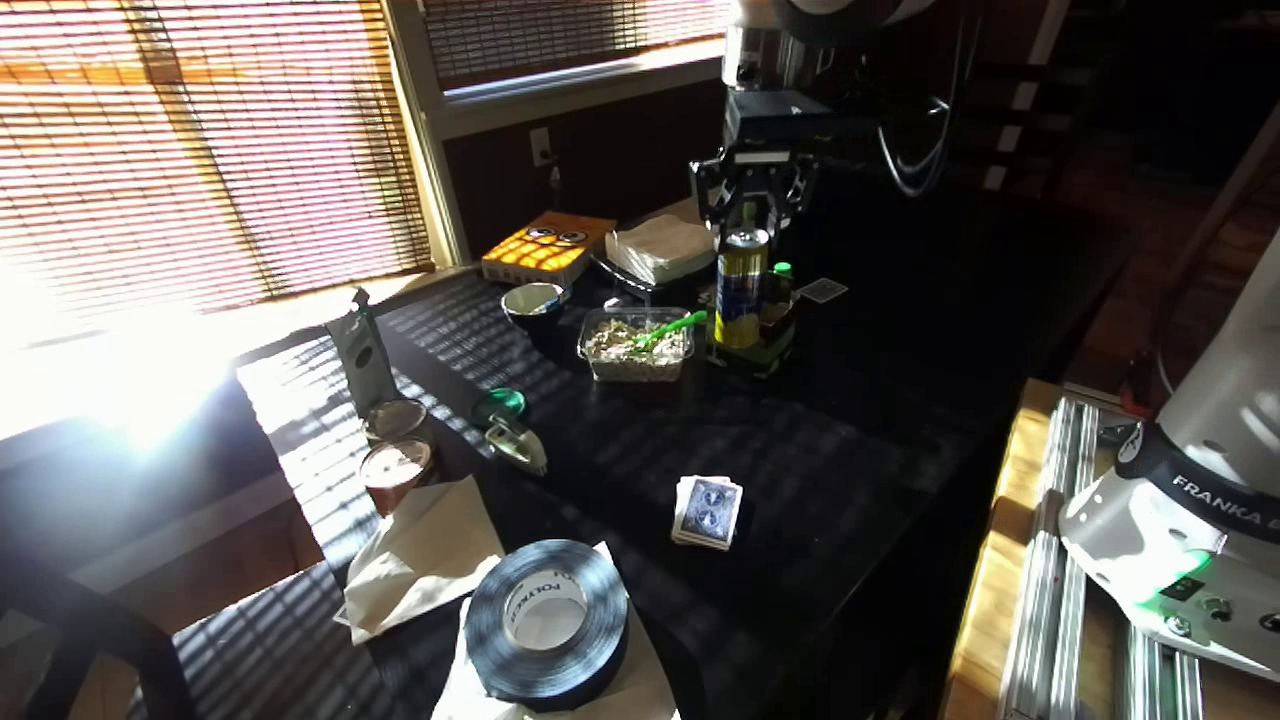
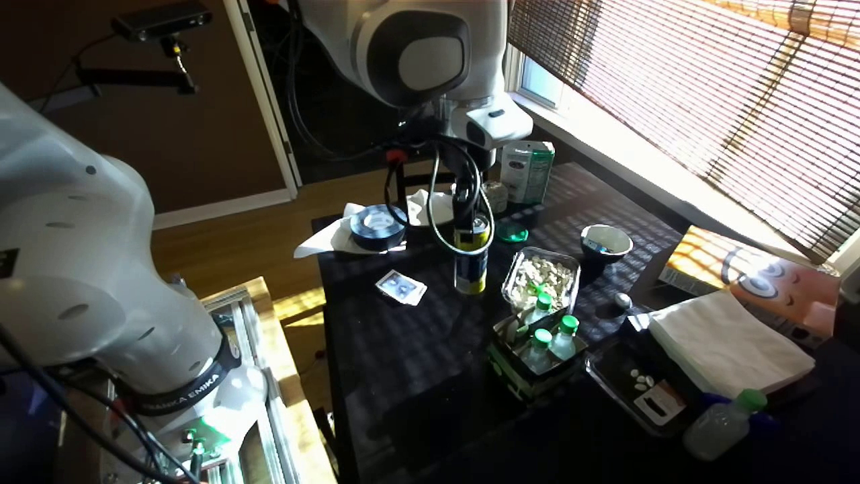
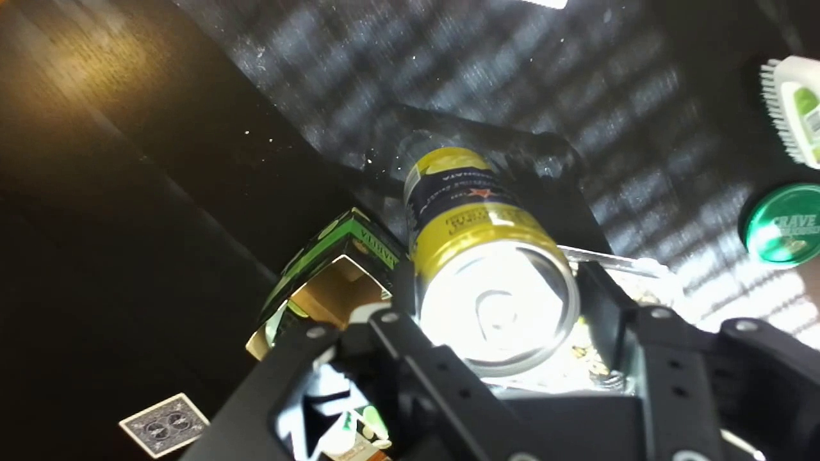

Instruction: Remove the can from the holder

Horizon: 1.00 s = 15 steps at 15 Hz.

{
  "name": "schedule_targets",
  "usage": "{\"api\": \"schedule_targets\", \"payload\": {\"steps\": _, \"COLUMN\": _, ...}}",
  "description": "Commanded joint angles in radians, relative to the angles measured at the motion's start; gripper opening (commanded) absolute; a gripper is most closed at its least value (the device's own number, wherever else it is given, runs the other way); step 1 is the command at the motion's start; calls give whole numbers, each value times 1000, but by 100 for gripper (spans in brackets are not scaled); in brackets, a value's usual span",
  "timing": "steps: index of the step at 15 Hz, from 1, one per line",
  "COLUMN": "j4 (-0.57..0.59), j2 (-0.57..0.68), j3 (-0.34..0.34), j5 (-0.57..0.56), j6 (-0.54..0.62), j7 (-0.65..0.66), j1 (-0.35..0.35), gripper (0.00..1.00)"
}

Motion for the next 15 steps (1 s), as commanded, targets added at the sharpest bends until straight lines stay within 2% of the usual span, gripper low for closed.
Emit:
{"api": "schedule_targets", "payload": {"steps": 1, "j4": -28, "j2": 60, "j3": 14, "j5": 7, "j6": 114, "j7": -33, "j1": 6, "gripper": 38}}
{"api": "schedule_targets", "payload": {"steps": 6, "j4": -11, "j2": 202, "j3": 12, "j5": -19, "j6": 236, "j7": -67, "j1": 16, "gripper": 38}}
{"api": "schedule_targets", "payload": {"steps": 11, "j4": 26, "j2": 317, "j3": 5, "j5": 63, "j6": 314, "j7": -209, "j1": 45, "gripper": 38}}
{"api": "schedule_targets", "payload": {"steps": 15, "j4": 61, "j2": 370, "j3": -2, "j5": 87, "j6": 330, "j7": -265, "j1": 62, "gripper": 38}}
